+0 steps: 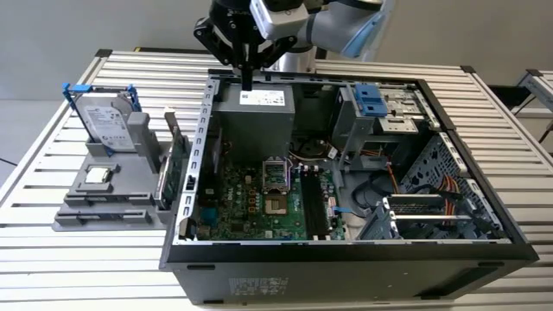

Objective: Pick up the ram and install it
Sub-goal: 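Reach for the ram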

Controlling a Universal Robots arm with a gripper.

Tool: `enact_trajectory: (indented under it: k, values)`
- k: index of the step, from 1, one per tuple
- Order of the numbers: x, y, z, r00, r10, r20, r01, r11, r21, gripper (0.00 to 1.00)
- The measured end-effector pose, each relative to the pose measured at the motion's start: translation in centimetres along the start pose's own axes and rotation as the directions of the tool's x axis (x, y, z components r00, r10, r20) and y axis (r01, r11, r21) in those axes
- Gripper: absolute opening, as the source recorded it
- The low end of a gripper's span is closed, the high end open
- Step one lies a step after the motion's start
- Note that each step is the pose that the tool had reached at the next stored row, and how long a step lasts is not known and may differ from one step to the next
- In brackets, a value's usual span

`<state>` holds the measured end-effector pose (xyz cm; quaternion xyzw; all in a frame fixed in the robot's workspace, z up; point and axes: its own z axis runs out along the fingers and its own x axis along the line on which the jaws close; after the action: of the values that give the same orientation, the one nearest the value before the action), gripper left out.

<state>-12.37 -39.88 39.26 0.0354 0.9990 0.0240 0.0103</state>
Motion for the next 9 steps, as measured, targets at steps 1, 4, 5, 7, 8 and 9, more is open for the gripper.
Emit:
enact_trajectory:
  k: [1,4,5,7,8,9]
  values:
    - [0.03,0.0,0.0,1.0,0.0,0.0001,0.0,1.0,-0.0001,0.0]
    - [0.2,-0.02,0.0,1.0,0.0,0.0,0.0,1.0,-0.0001,0.0]
    - [0.31,-0.02,-0.01,1.0,0.0,0.0,0.0,1.0,0.0,0.0]
    - [0.58,-0.04,-0.01,1.0,0.0,0.0,0.0,1.0,0.0,0.0]
    - [0.7,-0.05,-0.01,1.0,0.0,0.0001,0.0,1.0,0.0,0.0]
    - [0.83,-0.06,-0.02,1.0,0.0,0.0,0.0,1.0,-0.0001,0.0]
